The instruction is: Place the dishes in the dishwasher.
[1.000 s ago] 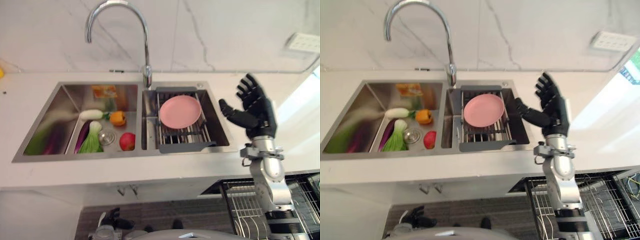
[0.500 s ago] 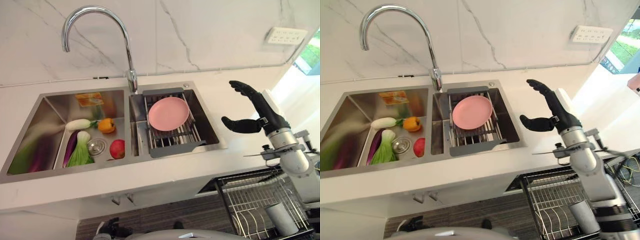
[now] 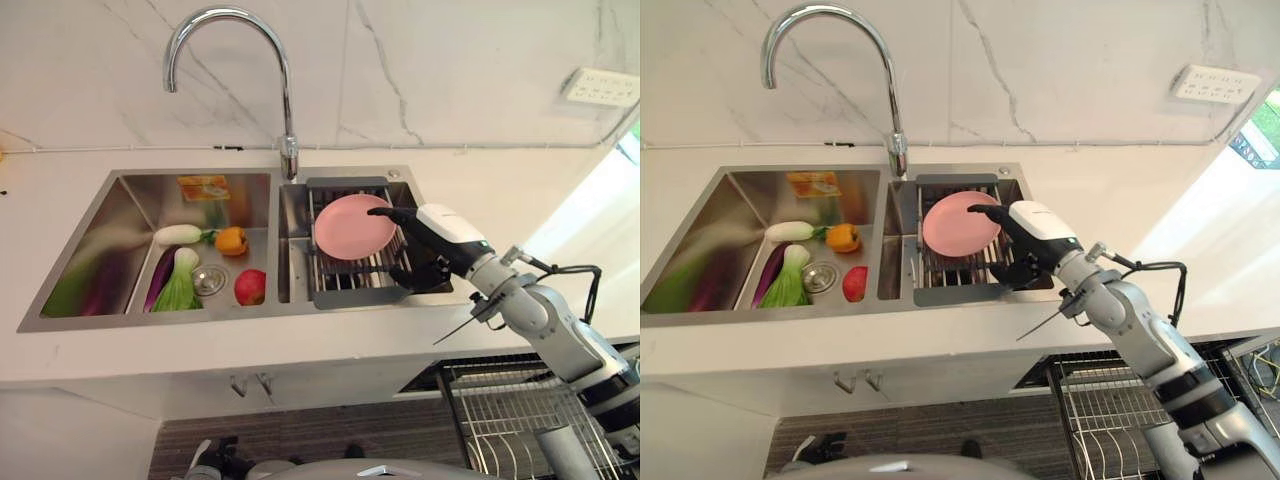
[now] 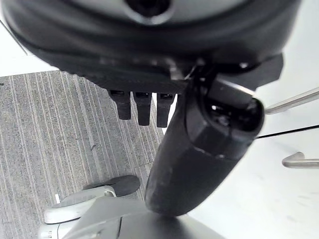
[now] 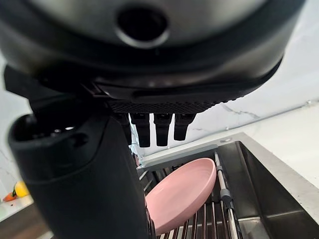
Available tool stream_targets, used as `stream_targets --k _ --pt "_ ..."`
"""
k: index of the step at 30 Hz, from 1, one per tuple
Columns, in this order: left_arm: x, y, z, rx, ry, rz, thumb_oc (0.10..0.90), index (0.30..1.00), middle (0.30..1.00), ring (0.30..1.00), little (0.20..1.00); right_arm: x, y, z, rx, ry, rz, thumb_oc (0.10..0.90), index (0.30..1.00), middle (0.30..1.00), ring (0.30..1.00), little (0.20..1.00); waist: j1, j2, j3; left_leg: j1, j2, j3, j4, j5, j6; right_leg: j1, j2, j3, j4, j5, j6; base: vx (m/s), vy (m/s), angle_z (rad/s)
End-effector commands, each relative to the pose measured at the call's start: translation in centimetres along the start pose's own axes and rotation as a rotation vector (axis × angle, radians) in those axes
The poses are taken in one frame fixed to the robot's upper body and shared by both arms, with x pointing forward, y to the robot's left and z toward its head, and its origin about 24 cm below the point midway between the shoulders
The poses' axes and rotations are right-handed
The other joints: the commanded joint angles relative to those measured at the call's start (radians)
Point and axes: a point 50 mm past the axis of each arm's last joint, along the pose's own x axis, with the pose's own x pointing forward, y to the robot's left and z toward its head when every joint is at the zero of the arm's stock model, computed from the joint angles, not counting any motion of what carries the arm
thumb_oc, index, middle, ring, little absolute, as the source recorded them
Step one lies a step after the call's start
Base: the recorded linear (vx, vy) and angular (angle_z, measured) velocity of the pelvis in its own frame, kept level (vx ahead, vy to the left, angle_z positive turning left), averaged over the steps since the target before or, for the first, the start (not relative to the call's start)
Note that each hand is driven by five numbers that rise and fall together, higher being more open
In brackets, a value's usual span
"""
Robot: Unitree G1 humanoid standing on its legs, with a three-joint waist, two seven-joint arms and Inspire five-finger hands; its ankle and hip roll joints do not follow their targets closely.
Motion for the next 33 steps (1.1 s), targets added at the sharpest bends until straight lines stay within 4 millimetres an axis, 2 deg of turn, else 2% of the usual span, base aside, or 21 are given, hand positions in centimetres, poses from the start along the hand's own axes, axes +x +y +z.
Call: stream_targets --k 1,7,8,10,16,24,26,27,28,31,33 --pt "0.2 -0.4 1.3 0.082 -0.043 -0.028 0.800 0.900 0.900 0.900 0.900 1.3 -4.4 1.5 -0.218 -0.093 -0.121 0.800 0.900 0.900 0.900 0.900 0.020 -0.034 -0.043 -0.030 0.077 -0.009 0.008 0.052 -0.094 0.048 -0.117 -0.002 0.045 -0.043 0.135 0.01 0.008 0.07" --pt "0.2 -0.4 0.6 0.102 -0.019 -0.023 0.800 0.900 0.900 0.900 0.900 2.1 -3.8 1.0 -0.430 -0.078 -0.064 0.800 0.900 0.900 0.900 0.900 0.029 -0.031 -0.036 -0.039 0.071 -0.019 0.008 0.053 -0.096 0.049 -0.123 -0.014 0.041 -0.040 0.136 -0.01 0.012 0.06" --pt "0.1 -0.2 0.4 0.128 -0.019 -0.011 0.800 0.900 0.900 0.900 0.900 2.3 -3.9 1.0 -0.529 -0.082 -0.064 0.800 0.900 0.900 0.900 0.900 0.033 -0.030 -0.034 -0.040 0.071 -0.022 0.008 0.053 -0.095 0.050 -0.124 -0.018 0.042 -0.041 0.137 -0.01 0.004 0.05" --pt "0.1 -0.1 0.4 0.172 -0.029 0.000 0.800 0.900 0.900 0.900 0.900 2.5 -3.7 0.7 -0.606 -0.078 -0.068 0.800 0.900 0.900 0.900 0.900 0.037 -0.029 -0.031 -0.043 0.069 -0.026 0.008 0.054 -0.096 0.052 -0.126 -0.022 0.041 -0.041 0.137 -0.01 0.002 0.02" --pt "0.1 0.0 0.2 0.195 -0.028 0.020 0.800 0.900 0.900 0.900 0.900 3.6 -2.7 0.5 -0.679 -0.073 -0.086 0.800 0.900 0.900 0.900 0.900 0.045 -0.023 -0.031 -0.049 0.067 -0.036 0.008 0.056 -0.096 0.052 -0.130 -0.030 0.039 -0.040 0.138 -0.01 0.000 0.07" --pt "0.2 -0.9 2.5 0.234 -0.131 0.035 0.800 0.900 0.900 0.900 0.900 6.2 0.3 -0.9 -0.746 0.006 -0.115 0.800 0.900 0.900 0.900 0.900 0.071 -0.012 -0.035 -0.065 0.059 -0.065 0.008 0.064 -0.100 0.059 -0.137 -0.061 0.034 -0.041 0.136 -0.01 -0.002 0.11" --pt "0.2 -0.9 2.5 0.233 -0.131 0.036 0.800 0.900 0.900 0.900 0.900 6.2 0.4 -0.9 -0.746 0.005 -0.116 0.800 0.900 0.900 0.900 0.900 0.069 -0.013 -0.035 -0.065 0.059 -0.066 0.008 0.064 -0.100 0.060 -0.137 -0.062 0.033 -0.041 0.136 -0.01 -0.006 0.18" --pt "0.1 -1.2 3.0 0.249 -0.157 0.039 0.800 0.900 0.900 0.900 0.900 6.4 0.8 -1.5 -0.774 0.031 -0.141 0.494 0.441 0.441 0.441 0.441 0.076 -0.010 -0.035 -0.069 0.057 -0.075 0.008 0.066 -0.102 0.062 -0.139 -0.072 0.033 -0.041 0.136 -0.02 -0.010 0.10" --pt "0.1 -1.4 3.3 0.261 -0.169 0.035 0.800 0.900 0.900 0.900 0.900 6.6 0.7 -1.6 -0.836 0.032 -0.143 0.400 0.300 0.300 0.300 0.300 0.080 -0.009 -0.036 -0.072 0.056 -0.081 0.008 0.068 -0.104 0.064 -0.139 -0.079 0.032 -0.041 0.136 -0.02 -0.012 0.06" --pt "0.2 -1.3 3.5 0.271 -0.175 0.055 0.800 0.900 0.900 0.900 0.900 6.6 0.5 -2.3 -0.897 0.072 -0.209 0.400 0.300 0.300 0.300 0.300 0.086 -0.006 -0.039 -0.080 0.056 -0.093 0.008 0.073 -0.108 0.067 -0.140 -0.094 0.030 -0.042 0.136 -0.01 -0.010 0.16" --pt "0.1 -1.6 3.7 0.273 -0.180 0.064 0.800 0.900 0.900 0.900 0.900 6.7 -0.1 -1.9 -0.919 0.071 -0.300 0.400 0.300 0.300 0.300 0.300 0.088 -0.003 -0.043 -0.084 0.055 -0.104 0.008 0.077 -0.111 0.070 -0.140 -0.103 0.026 -0.042 0.135 -0.02 -0.012 0.32"
